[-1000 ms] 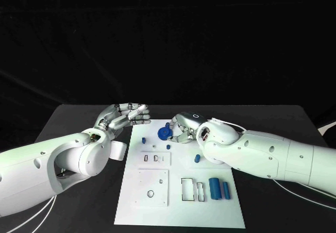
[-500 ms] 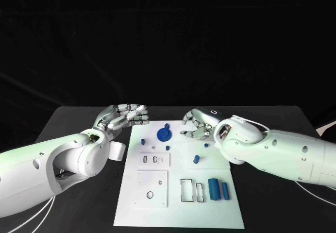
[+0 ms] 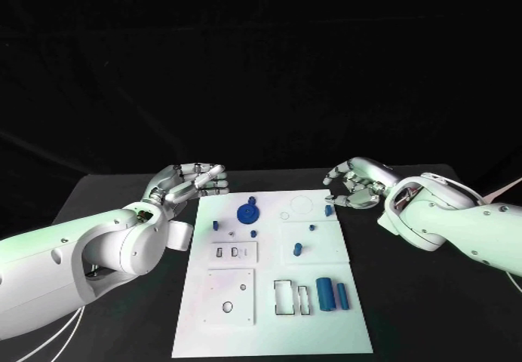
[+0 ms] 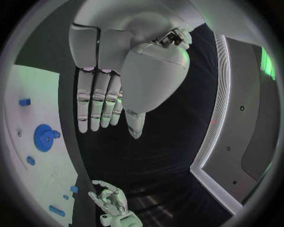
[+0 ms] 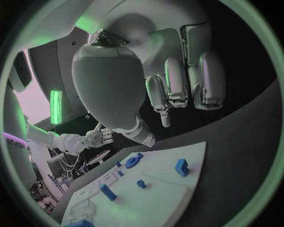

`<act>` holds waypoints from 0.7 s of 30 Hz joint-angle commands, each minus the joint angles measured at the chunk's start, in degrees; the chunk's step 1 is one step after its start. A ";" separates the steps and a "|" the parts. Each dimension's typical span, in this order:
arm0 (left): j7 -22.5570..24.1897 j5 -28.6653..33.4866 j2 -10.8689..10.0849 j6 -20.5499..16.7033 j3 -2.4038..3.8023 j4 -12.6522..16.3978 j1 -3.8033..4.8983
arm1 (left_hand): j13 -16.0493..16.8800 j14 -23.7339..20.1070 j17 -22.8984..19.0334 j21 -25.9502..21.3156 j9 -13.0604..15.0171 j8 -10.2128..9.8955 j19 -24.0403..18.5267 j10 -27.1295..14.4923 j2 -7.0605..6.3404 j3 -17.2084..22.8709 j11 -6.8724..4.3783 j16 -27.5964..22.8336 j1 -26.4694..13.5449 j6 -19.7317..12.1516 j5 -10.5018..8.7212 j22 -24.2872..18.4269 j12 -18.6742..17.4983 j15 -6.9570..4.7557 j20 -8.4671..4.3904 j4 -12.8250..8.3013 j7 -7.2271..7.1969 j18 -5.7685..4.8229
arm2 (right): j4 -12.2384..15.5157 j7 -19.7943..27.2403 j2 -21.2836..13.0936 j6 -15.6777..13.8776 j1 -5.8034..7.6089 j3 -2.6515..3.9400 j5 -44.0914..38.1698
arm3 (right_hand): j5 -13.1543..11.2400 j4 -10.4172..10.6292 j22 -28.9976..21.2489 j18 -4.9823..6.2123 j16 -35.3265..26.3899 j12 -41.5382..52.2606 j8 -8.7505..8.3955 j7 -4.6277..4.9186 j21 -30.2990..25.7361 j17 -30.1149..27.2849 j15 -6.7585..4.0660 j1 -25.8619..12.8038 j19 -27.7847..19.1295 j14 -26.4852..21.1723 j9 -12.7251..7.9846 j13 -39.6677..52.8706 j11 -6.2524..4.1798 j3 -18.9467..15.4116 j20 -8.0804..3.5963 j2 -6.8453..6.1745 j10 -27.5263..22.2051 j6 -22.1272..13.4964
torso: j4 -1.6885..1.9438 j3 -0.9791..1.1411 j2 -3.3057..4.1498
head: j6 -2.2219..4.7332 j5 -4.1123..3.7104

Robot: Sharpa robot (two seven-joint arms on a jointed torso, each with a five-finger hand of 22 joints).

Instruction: Assemble the parts on the task board

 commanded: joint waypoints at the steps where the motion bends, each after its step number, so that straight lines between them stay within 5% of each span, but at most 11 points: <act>1: 0.51 0.07 0.30 1.41 0.03 -0.22 0.05 | 0.03 -0.48 0.09 -0.26 0.08 -0.37 -0.07 -0.36 0.56 -0.36 -0.14 -0.22 0.13 -0.46 -0.26 -0.06 -0.24 0.02 0.53 -0.04 1.15 0.43 | -0.95 4.72 -0.60 3.09 -0.58 -0.12 2.88 | -0.38 -0.59 11.00 -0.41 0.23 -0.21 -0.40 -0.28 -0.21 15.08 -0.06 0.86 1.53 5.87 -0.15 3.89 -0.18 0.05 0.24 -0.18 -0.41 -0.32 | -0.48 0.36 -0.30 | -0.06 -0.23; 8: 0.54 0.07 0.50 1.47 0.03 -0.57 0.04 | 0.05 -0.46 0.12 -0.28 0.11 -0.35 -0.07 -0.32 0.55 -0.41 -0.15 -0.23 0.14 -0.42 -0.27 -0.08 -0.22 0.02 0.53 -0.08 1.14 0.43 | -3.09 5.20 -0.53 3.55 -2.36 -0.29 2.70 | -0.36 -0.79 11.06 -0.43 0.23 -0.20 -0.53 -0.17 -0.15 15.08 -0.08 1.09 1.59 5.87 -0.27 3.90 -0.10 0.07 0.19 -0.24 -0.42 -0.58 | -0.38 0.51 -0.24 | -0.32 -0.09; 21: 0.53 0.07 0.52 1.51 0.02 -0.78 0.03 | 0.05 -0.46 0.12 -0.28 0.11 -0.35 -0.07 -0.32 0.55 -0.41 -0.15 -0.23 0.14 -0.42 -0.27 -0.08 -0.22 0.02 0.53 -0.08 1.14 0.43 | -6.35 3.21 2.19 2.28 -4.08 -0.32 1.15 | 0.15 -0.94 11.26 -0.52 0.23 0.04 -0.51 0.38 0.06 15.08 0.25 1.37 1.78 5.87 -0.48 4.12 0.37 0.61 0.32 0.47 -0.19 -0.49 | -0.38 0.32 -0.17 | -0.57 0.06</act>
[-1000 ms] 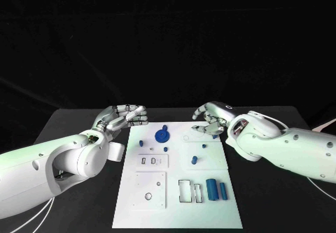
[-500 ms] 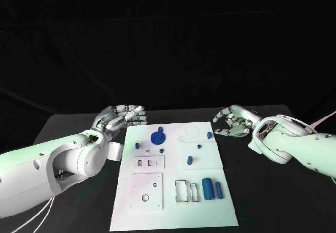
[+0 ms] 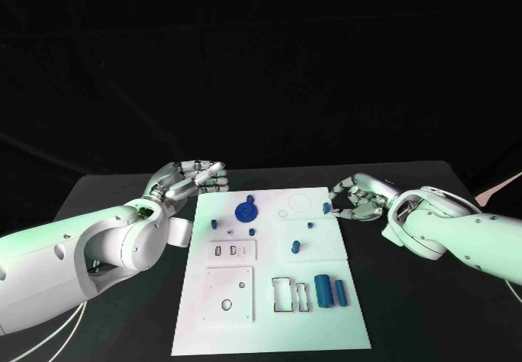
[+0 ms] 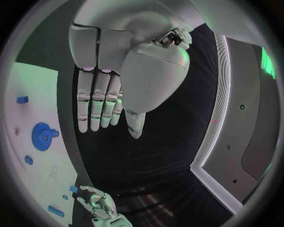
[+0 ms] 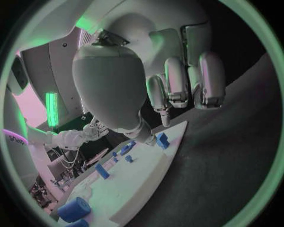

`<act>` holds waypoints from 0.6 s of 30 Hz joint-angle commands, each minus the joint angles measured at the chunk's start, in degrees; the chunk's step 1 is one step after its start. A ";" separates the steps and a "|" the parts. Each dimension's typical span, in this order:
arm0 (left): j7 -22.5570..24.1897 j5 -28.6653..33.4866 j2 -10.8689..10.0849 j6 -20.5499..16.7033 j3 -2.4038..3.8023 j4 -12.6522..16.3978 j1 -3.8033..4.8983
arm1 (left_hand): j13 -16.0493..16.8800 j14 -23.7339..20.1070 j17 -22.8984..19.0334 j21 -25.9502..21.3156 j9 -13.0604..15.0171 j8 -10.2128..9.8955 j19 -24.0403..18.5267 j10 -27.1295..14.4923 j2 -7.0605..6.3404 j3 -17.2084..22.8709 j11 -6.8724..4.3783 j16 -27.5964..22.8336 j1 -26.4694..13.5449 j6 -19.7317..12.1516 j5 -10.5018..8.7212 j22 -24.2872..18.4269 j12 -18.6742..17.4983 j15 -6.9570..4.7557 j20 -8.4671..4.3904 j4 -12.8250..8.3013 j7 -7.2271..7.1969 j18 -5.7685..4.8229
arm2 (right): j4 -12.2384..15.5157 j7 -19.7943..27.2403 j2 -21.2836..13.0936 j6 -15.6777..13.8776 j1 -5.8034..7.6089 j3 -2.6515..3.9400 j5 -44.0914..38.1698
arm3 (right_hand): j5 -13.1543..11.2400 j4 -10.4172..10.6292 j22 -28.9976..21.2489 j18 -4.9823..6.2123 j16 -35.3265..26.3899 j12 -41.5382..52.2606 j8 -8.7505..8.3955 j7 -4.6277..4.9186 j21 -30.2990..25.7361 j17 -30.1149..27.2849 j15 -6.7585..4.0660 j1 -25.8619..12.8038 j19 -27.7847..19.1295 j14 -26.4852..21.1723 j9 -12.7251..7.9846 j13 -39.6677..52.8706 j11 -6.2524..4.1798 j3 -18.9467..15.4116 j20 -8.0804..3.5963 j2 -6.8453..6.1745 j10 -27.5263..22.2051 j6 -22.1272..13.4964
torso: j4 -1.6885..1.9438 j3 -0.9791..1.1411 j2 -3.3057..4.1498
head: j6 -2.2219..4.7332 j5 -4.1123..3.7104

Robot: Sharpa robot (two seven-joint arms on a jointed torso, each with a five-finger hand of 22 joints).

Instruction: Assemble the parts on the task board

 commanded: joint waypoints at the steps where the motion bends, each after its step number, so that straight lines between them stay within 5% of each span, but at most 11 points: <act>1: 0.50 0.07 0.10 1.07 0.04 0.08 0.05 | 0.05 -0.46 0.06 -0.28 0.05 -0.35 0.13 -0.32 0.55 -0.42 -0.14 -0.23 0.14 -0.43 -0.27 -0.08 -0.22 0.02 0.33 -0.08 1.14 0.43 | -0.48 -0.92 0.57 -0.01 -0.11 0.01 -1.44 | 0.12 -0.13 11.24 -0.53 0.23 0.06 -0.27 0.41 0.09 15.09 0.27 0.34 1.80 5.87 -0.08 4.14 0.39 0.15 0.33 0.13 -0.18 -0.08 | 0.05 -0.09 0.02 | -0.05 -0.06; 18: 0.43 0.07 0.08 1.11 0.04 0.09 0.05 | 0.05 -0.46 0.06 -0.28 0.05 -0.35 0.13 -0.32 0.55 -0.42 -0.14 -0.23 0.14 -0.43 -0.27 -0.08 -0.22 0.02 0.33 -0.08 1.14 0.43 | -2.21 -2.15 2.97 0.93 -0.54 0.01 -1.95 | 0.03 -0.29 11.42 -0.58 0.23 0.66 0.22 0.37 0.27 15.09 0.35 0.44 1.98 5.87 -0.21 4.70 0.38 1.33 0.48 0.82 0.43 1.09 | -0.02 -0.09 -0.03 | -0.42 0.53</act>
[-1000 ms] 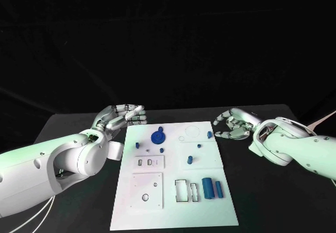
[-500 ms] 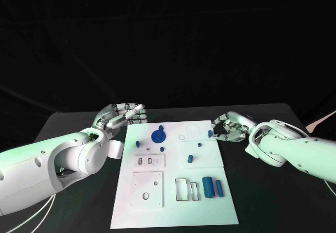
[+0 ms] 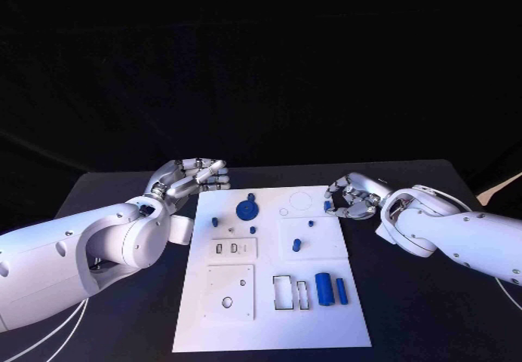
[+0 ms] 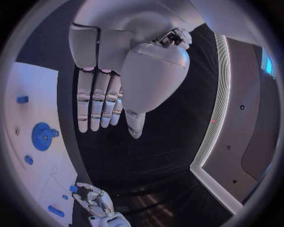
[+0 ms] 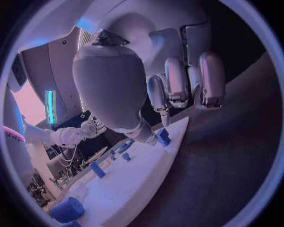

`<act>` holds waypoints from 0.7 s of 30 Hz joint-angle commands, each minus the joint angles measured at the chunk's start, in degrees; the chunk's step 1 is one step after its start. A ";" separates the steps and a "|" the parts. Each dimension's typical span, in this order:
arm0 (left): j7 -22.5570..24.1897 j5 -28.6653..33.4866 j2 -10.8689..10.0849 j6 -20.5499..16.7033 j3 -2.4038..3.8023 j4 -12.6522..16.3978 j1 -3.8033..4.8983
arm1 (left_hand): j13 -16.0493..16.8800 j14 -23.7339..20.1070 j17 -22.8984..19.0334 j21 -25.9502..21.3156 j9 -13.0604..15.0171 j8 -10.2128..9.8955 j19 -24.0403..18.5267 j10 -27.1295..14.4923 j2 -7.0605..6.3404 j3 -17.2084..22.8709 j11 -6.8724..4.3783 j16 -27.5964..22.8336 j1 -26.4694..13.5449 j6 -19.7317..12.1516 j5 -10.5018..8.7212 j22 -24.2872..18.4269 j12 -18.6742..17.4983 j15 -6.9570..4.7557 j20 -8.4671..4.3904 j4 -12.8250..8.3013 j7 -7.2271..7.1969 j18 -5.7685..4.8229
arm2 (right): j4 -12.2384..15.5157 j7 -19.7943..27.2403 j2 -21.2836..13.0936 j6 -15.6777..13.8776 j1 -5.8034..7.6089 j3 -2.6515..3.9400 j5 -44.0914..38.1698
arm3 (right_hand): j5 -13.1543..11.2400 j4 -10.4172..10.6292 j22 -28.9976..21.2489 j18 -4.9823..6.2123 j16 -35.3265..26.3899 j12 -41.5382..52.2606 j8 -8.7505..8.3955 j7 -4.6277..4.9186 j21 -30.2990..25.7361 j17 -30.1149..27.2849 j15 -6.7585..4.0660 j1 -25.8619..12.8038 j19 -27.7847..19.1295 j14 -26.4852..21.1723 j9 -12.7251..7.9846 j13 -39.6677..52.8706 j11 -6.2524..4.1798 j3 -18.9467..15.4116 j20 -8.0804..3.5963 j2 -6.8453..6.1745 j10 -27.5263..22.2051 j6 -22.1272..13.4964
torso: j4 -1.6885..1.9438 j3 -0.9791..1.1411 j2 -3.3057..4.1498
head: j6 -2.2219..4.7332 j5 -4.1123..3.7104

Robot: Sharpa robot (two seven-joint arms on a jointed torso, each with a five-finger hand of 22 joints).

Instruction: Assemble the parts on the task board

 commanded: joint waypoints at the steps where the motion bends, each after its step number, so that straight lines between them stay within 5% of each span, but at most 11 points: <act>1: 0.43 0.07 0.10 1.00 0.04 0.09 0.05 | 0.05 -0.46 0.06 -0.30 0.06 -0.35 0.13 -0.32 0.55 -0.42 -0.14 -0.23 0.14 -0.43 -0.27 -0.09 -0.22 0.02 0.33 -0.08 1.14 0.43 | -0.24 -0.79 0.20 1.14 -0.09 -0.01 -0.97 | -0.01 -0.01 11.44 -0.57 0.23 0.46 0.27 -0.06 0.27 15.09 0.34 0.05 1.99 5.87 -0.10 4.75 0.16 0.45 0.49 0.44 0.26 0.79 | 0.01 -0.02 -0.04 | 0.08 0.20; 21: 0.24 0.07 0.01 1.02 0.05 0.15 0.05 | 0.07 -0.46 0.20 -0.37 0.21 -0.29 0.12 -0.26 0.64 -0.58 -0.15 -0.32 0.22 -0.39 -0.26 -0.15 -0.18 0.02 0.34 -0.24 1.11 0.44 | -0.89 -1.91 1.18 2.32 -0.23 -0.03 -1.70 | -0.68 -0.27 11.73 -0.67 0.23 1.69 1.08 -0.49 0.60 15.09 0.08 -0.14 2.28 5.87 -0.19 6.01 -0.19 1.90 0.32 0.94 1.44 2.89 | -0.02 -0.02 -0.03 | -0.42 0.41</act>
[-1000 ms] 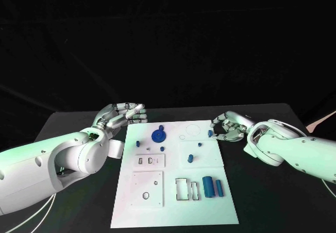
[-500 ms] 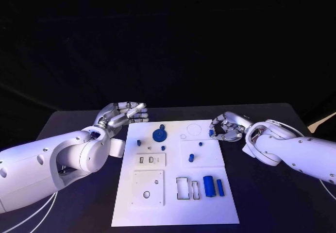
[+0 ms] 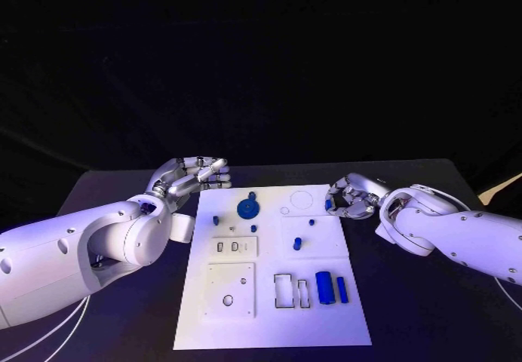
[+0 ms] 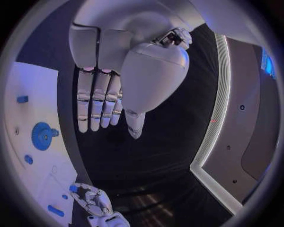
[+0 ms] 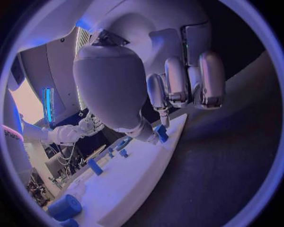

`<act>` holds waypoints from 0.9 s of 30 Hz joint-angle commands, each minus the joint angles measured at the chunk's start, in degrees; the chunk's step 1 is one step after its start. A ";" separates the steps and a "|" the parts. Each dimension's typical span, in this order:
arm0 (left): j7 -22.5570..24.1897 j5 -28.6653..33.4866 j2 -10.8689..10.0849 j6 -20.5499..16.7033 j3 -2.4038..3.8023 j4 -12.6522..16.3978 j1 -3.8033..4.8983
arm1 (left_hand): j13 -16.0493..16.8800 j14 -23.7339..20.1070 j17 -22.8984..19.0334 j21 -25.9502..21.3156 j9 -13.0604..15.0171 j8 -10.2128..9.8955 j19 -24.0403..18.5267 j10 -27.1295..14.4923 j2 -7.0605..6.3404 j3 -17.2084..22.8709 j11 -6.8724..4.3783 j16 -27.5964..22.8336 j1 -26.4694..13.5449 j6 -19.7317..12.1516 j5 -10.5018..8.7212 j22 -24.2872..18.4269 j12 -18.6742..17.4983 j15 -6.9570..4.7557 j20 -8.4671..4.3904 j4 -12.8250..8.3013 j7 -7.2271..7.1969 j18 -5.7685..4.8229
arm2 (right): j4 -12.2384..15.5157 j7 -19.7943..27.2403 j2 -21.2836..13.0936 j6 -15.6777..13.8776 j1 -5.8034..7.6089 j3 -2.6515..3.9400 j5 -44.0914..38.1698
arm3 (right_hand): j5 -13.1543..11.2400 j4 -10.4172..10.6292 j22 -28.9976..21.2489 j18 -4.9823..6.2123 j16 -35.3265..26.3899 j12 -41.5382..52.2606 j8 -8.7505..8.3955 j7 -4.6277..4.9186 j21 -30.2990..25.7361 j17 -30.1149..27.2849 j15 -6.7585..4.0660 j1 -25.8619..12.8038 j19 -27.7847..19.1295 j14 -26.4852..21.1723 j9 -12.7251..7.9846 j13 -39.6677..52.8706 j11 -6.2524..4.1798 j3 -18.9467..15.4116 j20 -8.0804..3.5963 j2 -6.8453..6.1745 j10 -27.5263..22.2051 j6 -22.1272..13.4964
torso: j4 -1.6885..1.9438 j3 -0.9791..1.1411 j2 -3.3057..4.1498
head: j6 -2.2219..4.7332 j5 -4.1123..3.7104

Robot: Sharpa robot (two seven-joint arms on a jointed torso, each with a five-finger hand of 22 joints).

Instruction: Assemble the parts on the task board

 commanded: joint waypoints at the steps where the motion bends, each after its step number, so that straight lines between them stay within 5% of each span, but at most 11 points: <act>1: 0.30 0.07 0.06 0.96 0.04 0.13 0.05 | 0.07 -0.46 0.05 -0.38 0.05 -0.29 0.12 -0.27 0.40 -0.25 -0.15 -0.32 -0.02 -0.39 -0.26 -0.06 -0.19 0.02 0.34 0.09 1.11 0.44 | -0.05 -0.52 0.28 1.23 -0.13 -0.02 -0.92 | -0.24 0.05 11.75 -0.67 0.23 0.30 0.34 0.07 0.37 15.10 0.08 0.13 2.28 5.87 -0.09 6.01 0.09 0.32 0.32 0.54 0.49 0.49 | 0.08 0.02 0.03 | -0.11 0.00; 12: 0.25 0.07 -0.04 1.06 0.04 0.14 0.06 | 0.08 -0.47 0.13 -0.42 0.13 -0.29 0.13 -0.27 0.46 -0.36 -0.16 -0.38 0.01 -0.41 -0.28 -0.09 -0.19 0.02 0.35 0.01 1.12 0.45 | -0.48 -1.00 0.91 1.07 -0.32 -0.05 -1.01 | -0.21 0.09 11.95 -0.76 0.23 0.57 0.51 -0.07 0.65 15.10 -0.02 -0.12 2.50 5.87 -0.12 6.28 -0.02 0.70 0.23 0.76 0.75 1.01 | 0.05 0.02 0.03 | -0.41 0.23; 27: 0.22 0.07 -0.14 1.05 0.04 0.13 0.06 | 0.08 -0.47 0.13 -0.42 0.13 -0.29 0.13 -0.27 0.46 -0.36 -0.16 -0.38 0.01 -0.41 -0.28 -0.09 -0.19 0.02 0.35 0.01 1.12 0.45 | -0.52 -1.89 1.06 -2.27 -0.47 -0.06 -1.95 | -1.00 -1.77 12.60 -1.00 0.23 2.17 3.08 -1.85 1.44 15.10 -1.38 0.12 3.16 5.87 1.18 8.02 -1.58 3.81 -0.99 3.43 2.50 5.52 | -0.04 0.08 -0.01 | -0.73 0.33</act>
